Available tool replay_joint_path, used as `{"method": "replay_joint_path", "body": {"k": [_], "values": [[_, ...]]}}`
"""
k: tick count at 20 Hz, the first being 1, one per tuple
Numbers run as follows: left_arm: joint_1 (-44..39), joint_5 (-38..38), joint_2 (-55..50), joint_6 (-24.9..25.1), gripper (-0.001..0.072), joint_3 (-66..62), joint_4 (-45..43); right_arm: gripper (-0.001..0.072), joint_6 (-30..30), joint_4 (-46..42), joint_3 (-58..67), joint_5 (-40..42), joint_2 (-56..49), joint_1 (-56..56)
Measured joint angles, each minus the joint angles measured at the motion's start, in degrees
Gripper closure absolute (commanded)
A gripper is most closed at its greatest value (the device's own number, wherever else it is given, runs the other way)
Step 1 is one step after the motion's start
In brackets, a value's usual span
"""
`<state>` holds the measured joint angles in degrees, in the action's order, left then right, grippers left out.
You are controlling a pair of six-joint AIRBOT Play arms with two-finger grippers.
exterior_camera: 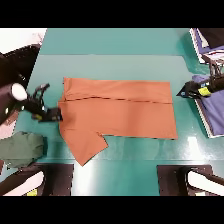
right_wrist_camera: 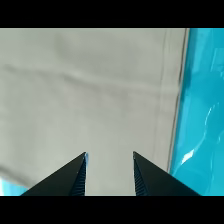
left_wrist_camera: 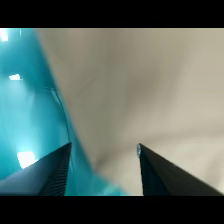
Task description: Fold the shirts.
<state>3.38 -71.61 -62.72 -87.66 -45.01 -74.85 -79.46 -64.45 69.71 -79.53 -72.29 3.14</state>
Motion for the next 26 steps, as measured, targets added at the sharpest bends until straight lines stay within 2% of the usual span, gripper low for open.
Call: {"method": "replay_joint_path", "body": {"k": [4,10,12,15,19,20,21,22,26], "values": [[0.0,0.6,11.0,-2.2,0.0208,14.6,4.8,0.0372,0.0,0.2,-6.3,2.7,6.8,0.2],[0.0,5.4,15.3,-2.1,0.0212,23.5,14.8,0.0372,0.1,0.4,-9.0,4.1,11.4,0.3],[-0.1,9.3,15.4,-0.7,0.0676,24.5,17.7,0.0372,0.1,0.4,-9.2,4.2,12.3,0.3],[-0.1,11.7,15.6,0.4,0.0681,24.6,20.0,0.0372,0.1,0.2,-9.4,2.7,12.9,1.3],[-0.1,10.5,15.8,1.7,0.0681,21.2,21.3,0.0372,0.1,-2.0,-9.5,-2.4,11.4,5.6],[-0.1,9.9,15.8,1.9,0.0681,20.0,21.4,0.0341,0.1,-3.4,-10.0,-3.3,10.9,6.9],[-0.1,9.4,15.8,2.2,0.0681,18.7,21.4,0.0232,0.1,-4.4,-11.0,-3.9,10.5,8.3],[-0.1,8.9,15.8,2.5,0.0681,17.5,21.4,0.0194,0.1,-5.0,-12.7,-4.3,10.1,9.7],[-0.1,7.9,15.8,3.3,0.0681,14.8,21.3,0.0204,0.0,-5.6,-23.7,-3.1,8.5,14.5]]}}
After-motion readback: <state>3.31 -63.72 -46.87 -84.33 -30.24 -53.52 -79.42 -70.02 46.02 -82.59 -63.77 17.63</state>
